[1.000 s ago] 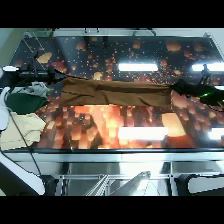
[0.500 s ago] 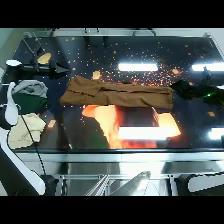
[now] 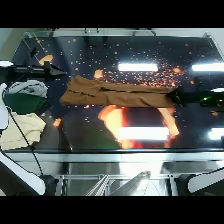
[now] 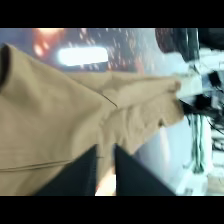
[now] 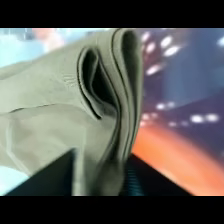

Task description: Fold the shirts.

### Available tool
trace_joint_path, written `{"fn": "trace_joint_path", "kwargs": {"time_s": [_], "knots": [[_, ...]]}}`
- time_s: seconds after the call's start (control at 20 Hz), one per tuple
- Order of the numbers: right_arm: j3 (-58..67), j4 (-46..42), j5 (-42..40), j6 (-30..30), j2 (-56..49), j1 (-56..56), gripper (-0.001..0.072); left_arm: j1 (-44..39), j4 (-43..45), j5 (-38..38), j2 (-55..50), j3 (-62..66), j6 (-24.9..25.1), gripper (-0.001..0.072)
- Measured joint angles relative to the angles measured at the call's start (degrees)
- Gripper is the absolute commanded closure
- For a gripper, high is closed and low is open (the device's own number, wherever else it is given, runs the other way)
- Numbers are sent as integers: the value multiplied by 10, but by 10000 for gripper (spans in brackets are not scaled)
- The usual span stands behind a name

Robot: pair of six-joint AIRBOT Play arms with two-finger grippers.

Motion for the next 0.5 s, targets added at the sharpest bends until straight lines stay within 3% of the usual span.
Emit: {"fn": "trace_joint_path", "kwargs": {"time_s": [0.05, 0.1, 0.35, 0.5], "knots": [[0, 12, -5, -3, -7, 14, 657, -12, 0, 2, 2, -8, 0, 715], [2, 28, -7, -9, -12, 25, 695, -29, 0, 6, 3, -16, 1, 715], [14, 83, 9, -32, -13, 50, 696, -151, 7, 77, 4, -45, 30, 699], [16, 91, 35, -37, -4, 43, 697, -243, 56, 164, -2, -50, 11, 696]]}}
